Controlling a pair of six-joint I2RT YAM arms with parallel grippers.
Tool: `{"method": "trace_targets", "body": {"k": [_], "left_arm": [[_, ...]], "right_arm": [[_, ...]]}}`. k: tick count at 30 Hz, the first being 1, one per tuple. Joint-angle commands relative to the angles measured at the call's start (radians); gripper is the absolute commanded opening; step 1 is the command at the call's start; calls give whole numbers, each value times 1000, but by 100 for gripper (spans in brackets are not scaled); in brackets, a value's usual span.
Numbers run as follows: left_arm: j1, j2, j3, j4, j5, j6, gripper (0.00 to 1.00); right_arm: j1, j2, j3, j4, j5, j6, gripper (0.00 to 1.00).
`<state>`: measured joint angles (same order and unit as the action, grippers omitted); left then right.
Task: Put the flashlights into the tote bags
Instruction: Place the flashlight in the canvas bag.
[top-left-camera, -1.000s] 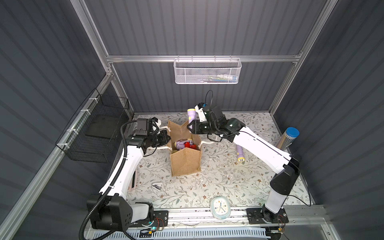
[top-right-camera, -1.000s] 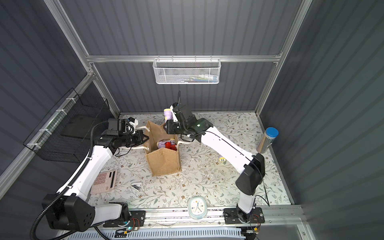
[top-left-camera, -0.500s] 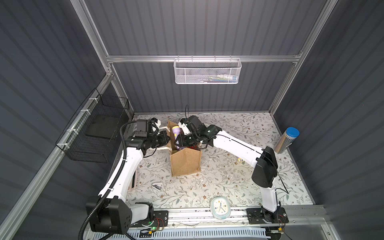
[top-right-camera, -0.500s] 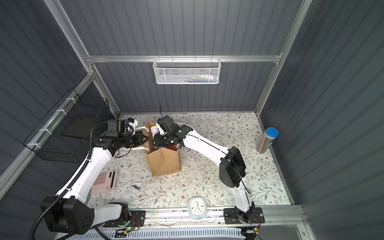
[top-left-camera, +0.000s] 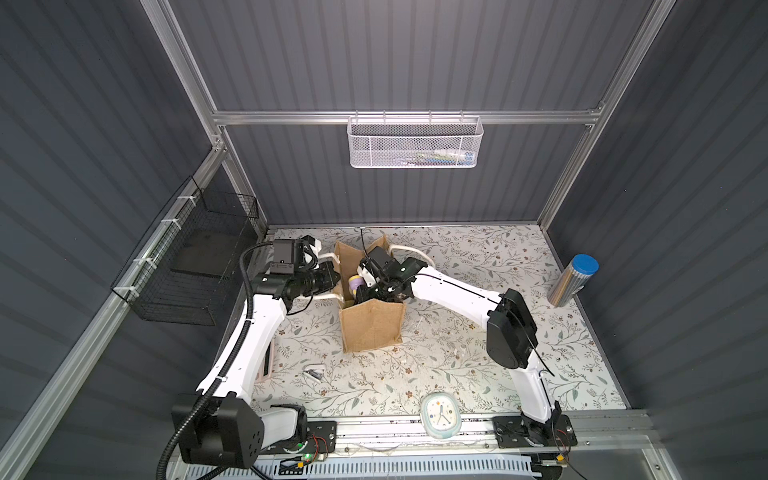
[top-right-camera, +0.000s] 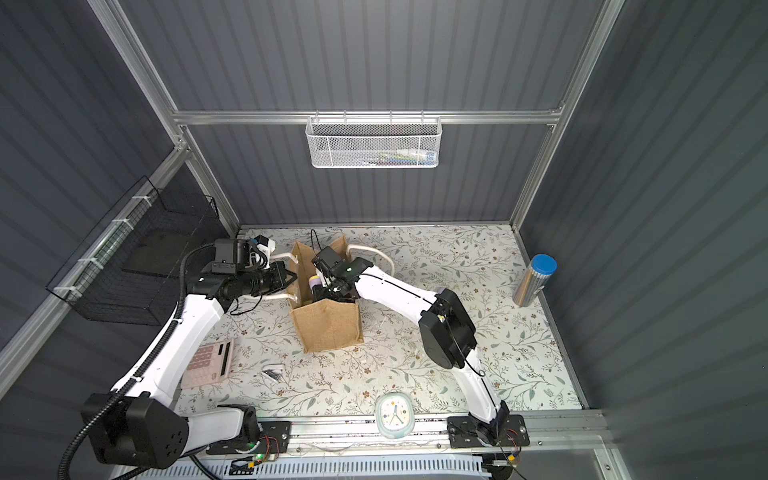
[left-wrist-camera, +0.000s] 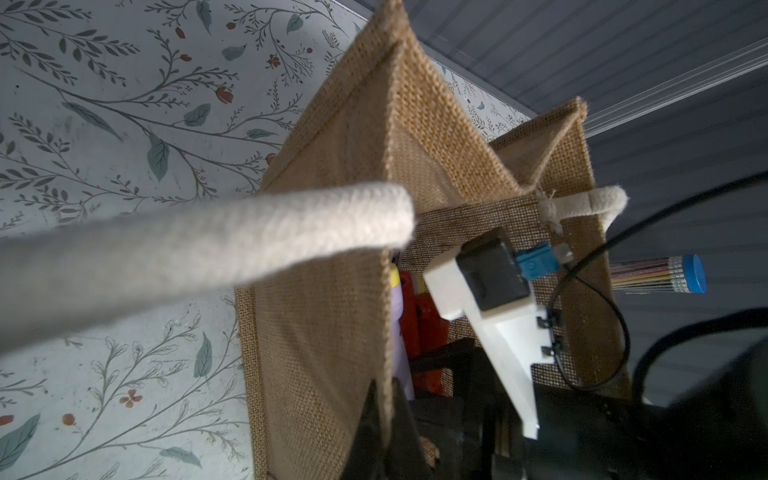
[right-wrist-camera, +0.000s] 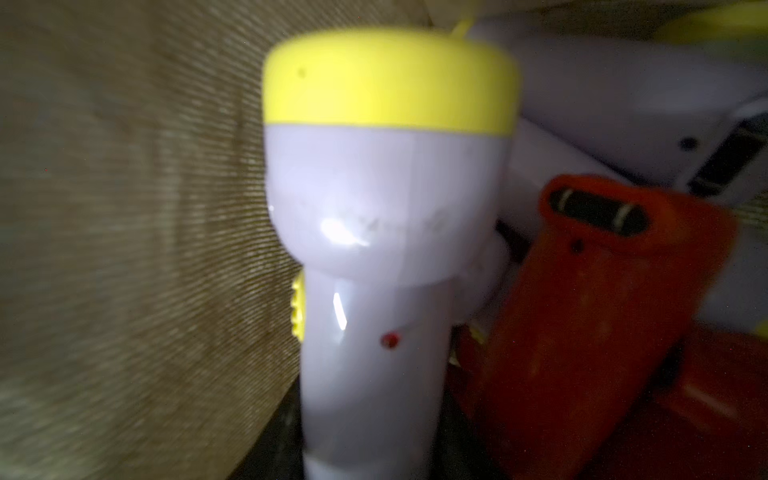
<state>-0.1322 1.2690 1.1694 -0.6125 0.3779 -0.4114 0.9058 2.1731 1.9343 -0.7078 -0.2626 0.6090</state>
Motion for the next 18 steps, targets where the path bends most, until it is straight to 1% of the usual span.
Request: {"method": "trace_targets", "body": {"k": [1,4,6,7,8,10,11,14,18], "left_arm": [[-3,-14,13,30,-1,11,0],[-3,-13,11,30,-5,11,0],[-3,-12,9,28,-7,10,0],[-3,-10,9,29,-9,10,0],[-3,-8,8,29,-7,10,0],[-3,-4,8,29,-8,10,0],[-3,-2,9,28,-8,10,0],[-3,-1,10,28,-8,9,0],[-3,-2,15,24,-14,13,0]], "right_arm": [[4,34,61,-99,61,-11,6],[4,67,91,-139,74,-9,7],[0,86,114,-165,80,-9,10],[-1,92,122,-172,84,-8,17],[-3,95,127,-175,88,-6,26],[-4,94,127,-180,95,-4,38],[-5,91,124,-182,97,-3,40],[-10,72,110,-182,94,-7,43],[-22,20,82,-153,50,-16,46]]}}
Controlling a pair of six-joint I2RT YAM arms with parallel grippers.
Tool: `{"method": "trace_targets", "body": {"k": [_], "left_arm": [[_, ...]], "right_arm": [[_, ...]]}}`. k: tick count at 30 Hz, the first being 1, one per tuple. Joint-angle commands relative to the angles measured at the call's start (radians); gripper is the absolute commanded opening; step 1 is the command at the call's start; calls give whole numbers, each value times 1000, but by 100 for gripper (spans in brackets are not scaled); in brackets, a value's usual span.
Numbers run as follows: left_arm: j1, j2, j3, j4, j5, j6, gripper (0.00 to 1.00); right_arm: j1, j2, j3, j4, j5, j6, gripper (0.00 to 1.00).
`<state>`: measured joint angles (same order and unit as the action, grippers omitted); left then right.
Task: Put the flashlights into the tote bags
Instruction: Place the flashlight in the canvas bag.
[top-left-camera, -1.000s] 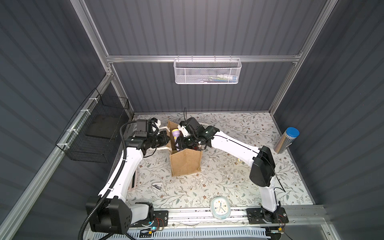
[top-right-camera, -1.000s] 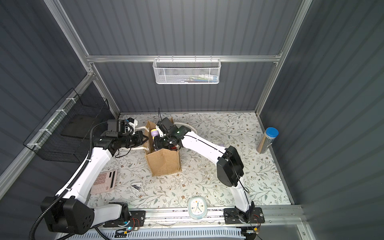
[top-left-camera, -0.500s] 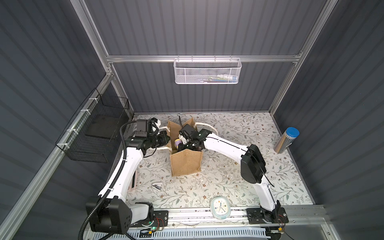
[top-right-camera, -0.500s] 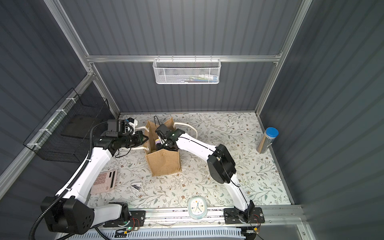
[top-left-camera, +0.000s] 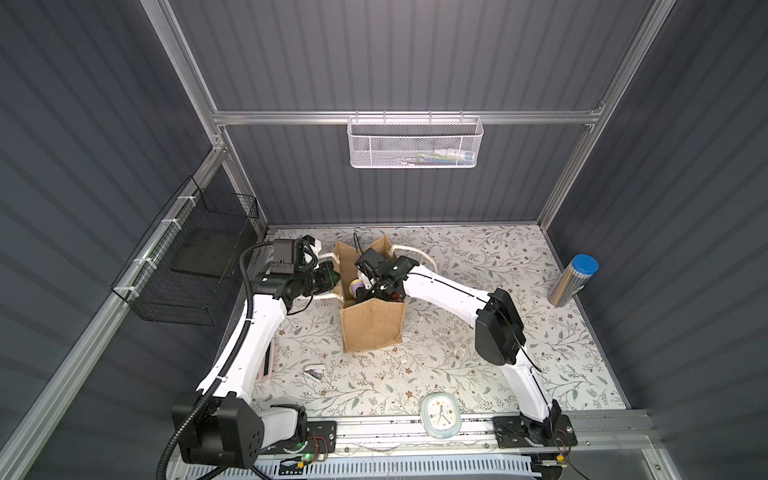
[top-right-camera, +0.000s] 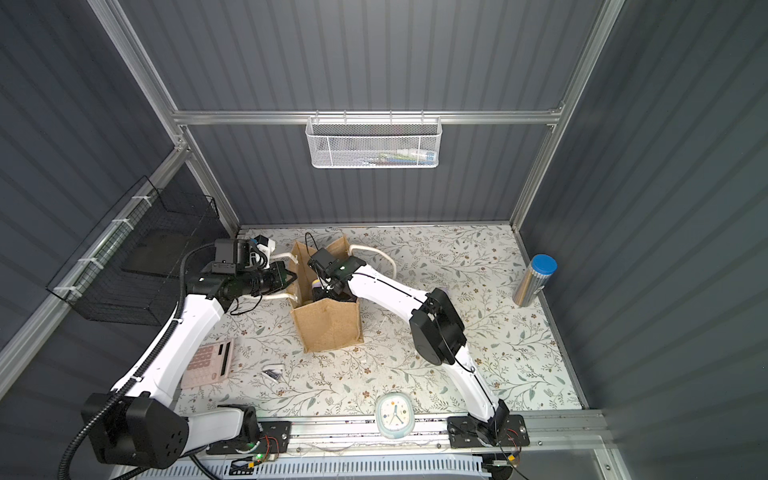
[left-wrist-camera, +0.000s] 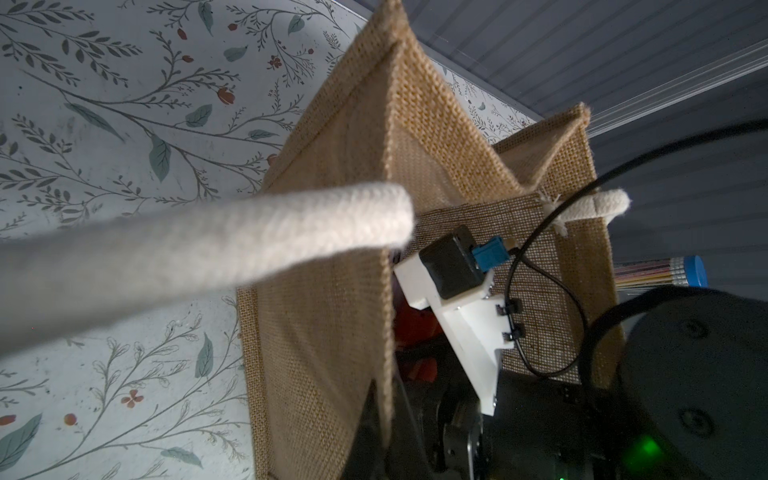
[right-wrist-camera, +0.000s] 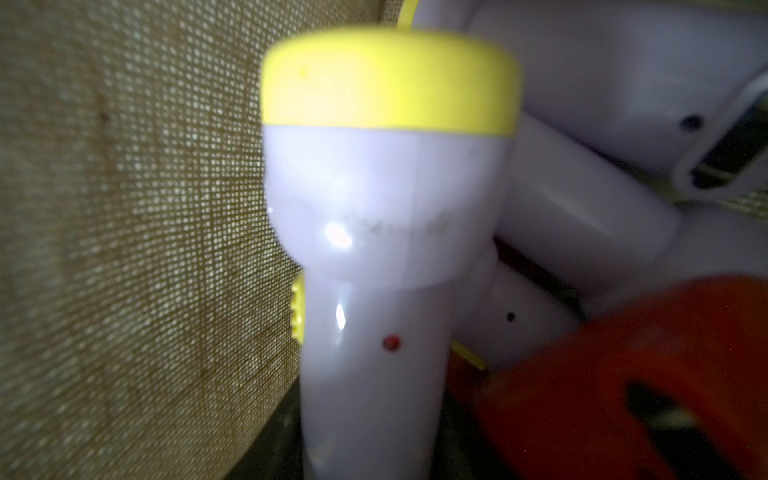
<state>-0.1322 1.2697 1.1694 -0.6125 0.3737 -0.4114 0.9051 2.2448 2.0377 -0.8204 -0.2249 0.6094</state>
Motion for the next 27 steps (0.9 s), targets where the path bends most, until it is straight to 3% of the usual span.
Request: {"method": "trace_targets", "body": {"k": [1,8,14,27], "left_arm": [[-3,-3,15,23,-12,13,0],[-3,-3,21,22,-13,13,0],[-3,-8,23,18,-16,15,0],[-3,-11,33,13,-16,22,0]], "right_arm": [[-24,-73,-30,-23,2,-23,48],[-37,-177,-12,-3,-28,-71,56],[-72,-275,-31,32,-61,-77,54],[-293,-600,-342,159,17,-33,54]]}}
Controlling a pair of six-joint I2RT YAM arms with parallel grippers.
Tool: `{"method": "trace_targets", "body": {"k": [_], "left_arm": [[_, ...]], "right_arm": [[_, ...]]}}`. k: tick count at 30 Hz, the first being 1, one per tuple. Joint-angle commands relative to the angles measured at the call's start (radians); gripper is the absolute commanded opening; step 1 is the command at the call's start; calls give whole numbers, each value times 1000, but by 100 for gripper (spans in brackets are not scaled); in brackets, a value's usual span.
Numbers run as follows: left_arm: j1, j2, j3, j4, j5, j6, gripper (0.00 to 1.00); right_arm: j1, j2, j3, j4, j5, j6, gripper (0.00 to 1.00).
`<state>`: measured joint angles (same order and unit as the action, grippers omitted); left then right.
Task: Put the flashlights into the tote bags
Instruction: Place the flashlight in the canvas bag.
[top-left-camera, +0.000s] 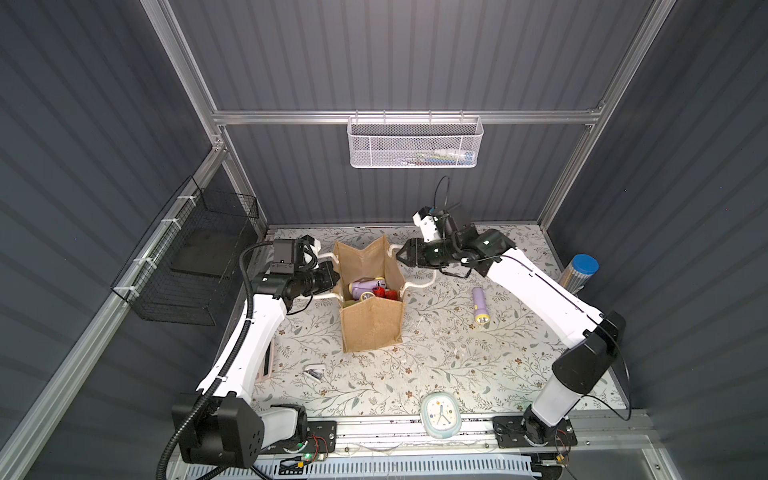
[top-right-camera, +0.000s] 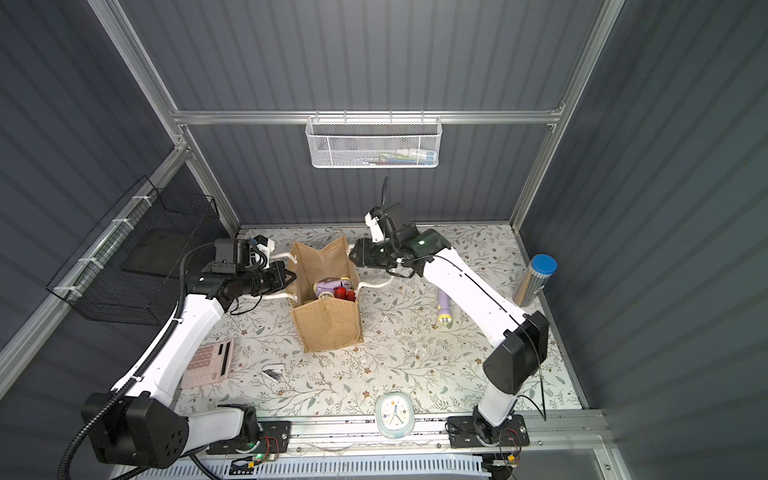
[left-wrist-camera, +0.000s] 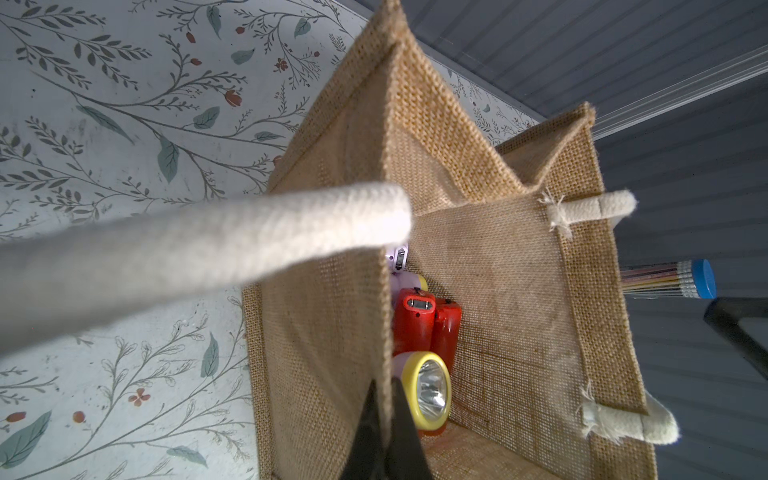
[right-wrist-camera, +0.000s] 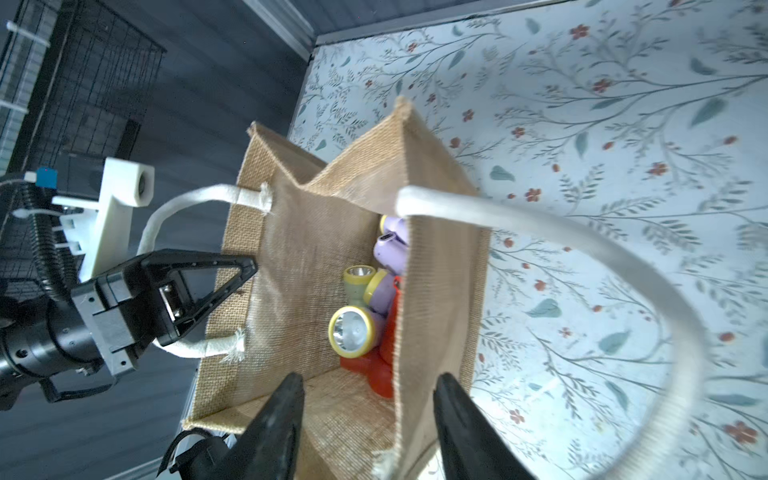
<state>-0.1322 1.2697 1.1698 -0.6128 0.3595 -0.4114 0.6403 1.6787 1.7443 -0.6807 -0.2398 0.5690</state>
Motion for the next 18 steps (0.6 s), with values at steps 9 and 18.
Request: {"method": "trace_targets", "body": {"k": [9,18], "left_arm": [[-3,-9,36,13,1,19,0],[-3,0,36,7,-13,17,0]], "right_arm": [[-211,-159,-284,30,112,32,55],[-396,-173,-507,32,156,24,56]]}}
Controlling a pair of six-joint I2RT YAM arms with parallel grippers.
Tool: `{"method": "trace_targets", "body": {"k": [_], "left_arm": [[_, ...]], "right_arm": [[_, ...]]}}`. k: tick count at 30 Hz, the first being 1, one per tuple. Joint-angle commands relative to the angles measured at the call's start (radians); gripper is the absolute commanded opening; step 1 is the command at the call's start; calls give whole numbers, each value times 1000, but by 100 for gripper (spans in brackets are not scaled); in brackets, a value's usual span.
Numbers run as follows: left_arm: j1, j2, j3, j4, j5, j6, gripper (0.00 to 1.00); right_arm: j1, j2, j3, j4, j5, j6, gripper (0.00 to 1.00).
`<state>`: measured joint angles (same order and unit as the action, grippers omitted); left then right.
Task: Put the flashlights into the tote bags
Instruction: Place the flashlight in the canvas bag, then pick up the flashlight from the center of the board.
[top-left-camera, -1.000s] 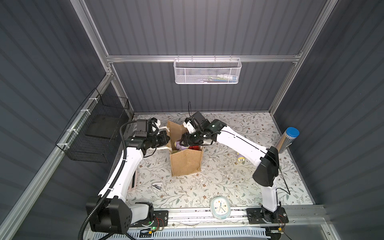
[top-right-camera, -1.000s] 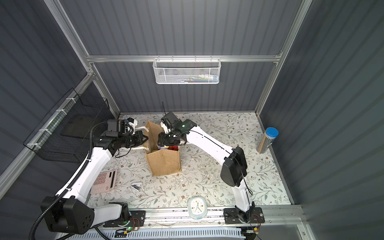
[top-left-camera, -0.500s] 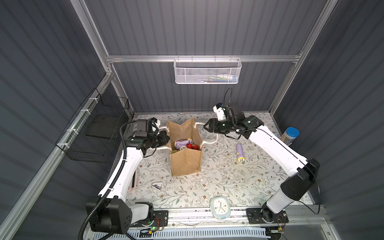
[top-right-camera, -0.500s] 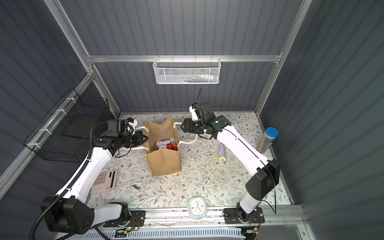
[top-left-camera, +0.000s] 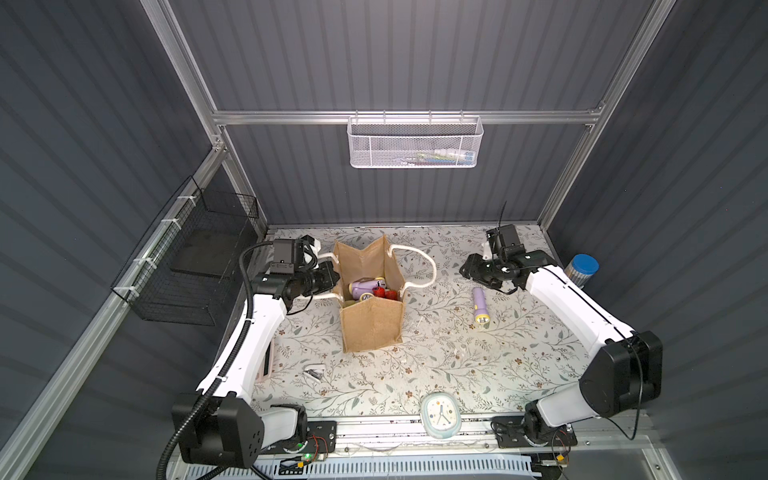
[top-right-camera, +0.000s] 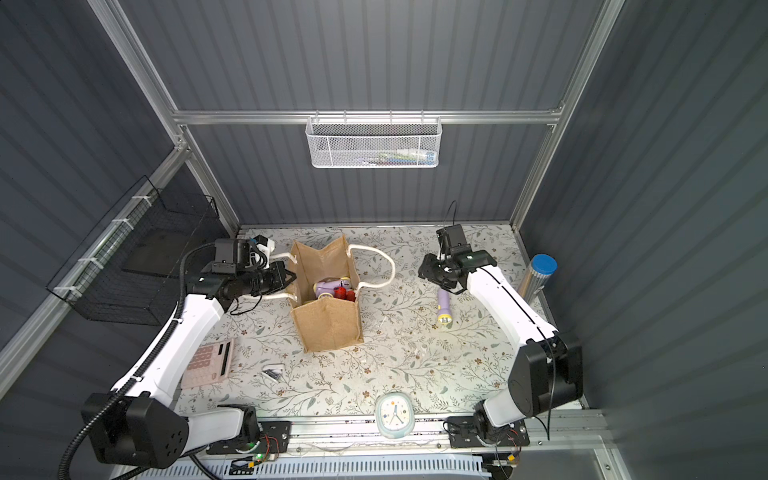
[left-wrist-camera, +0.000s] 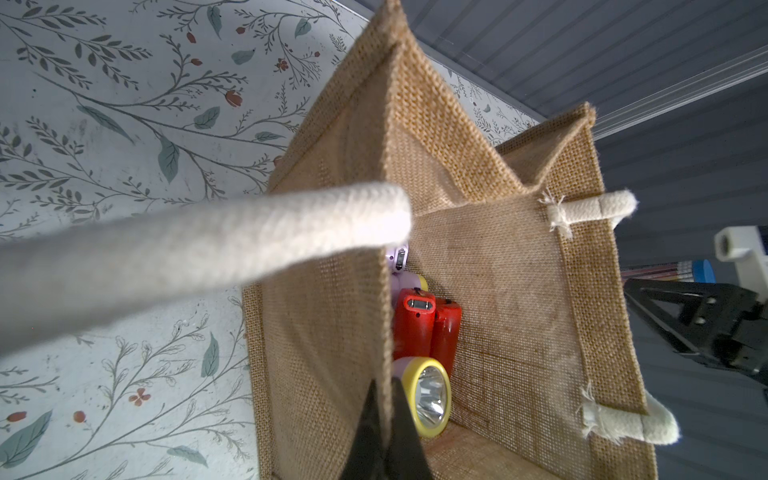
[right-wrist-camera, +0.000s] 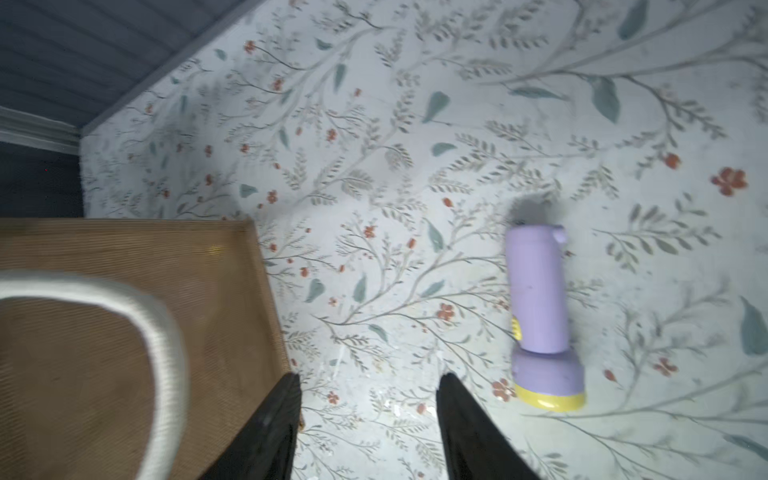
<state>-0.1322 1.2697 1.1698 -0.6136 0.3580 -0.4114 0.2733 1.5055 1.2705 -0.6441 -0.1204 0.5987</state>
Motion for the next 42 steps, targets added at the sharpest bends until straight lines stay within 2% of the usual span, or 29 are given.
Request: {"method": "trace_targets", "body": {"k": [1,11,24,42], "left_arm": [[-3,2,36,7,-12,17,0],[-3,10,33,7,-19,11,0],[-3,13,9,7,-21,9,0],[-4,28,-18,35,-21,5,0]], "right_arm": [[-42,7,-48,-5,42,-11,56],[-100,126,-73,-9,79,-52,55],[-141,170,-93,5,130,-91,57],[-143,317,-36,18,105,-146,57]]}}
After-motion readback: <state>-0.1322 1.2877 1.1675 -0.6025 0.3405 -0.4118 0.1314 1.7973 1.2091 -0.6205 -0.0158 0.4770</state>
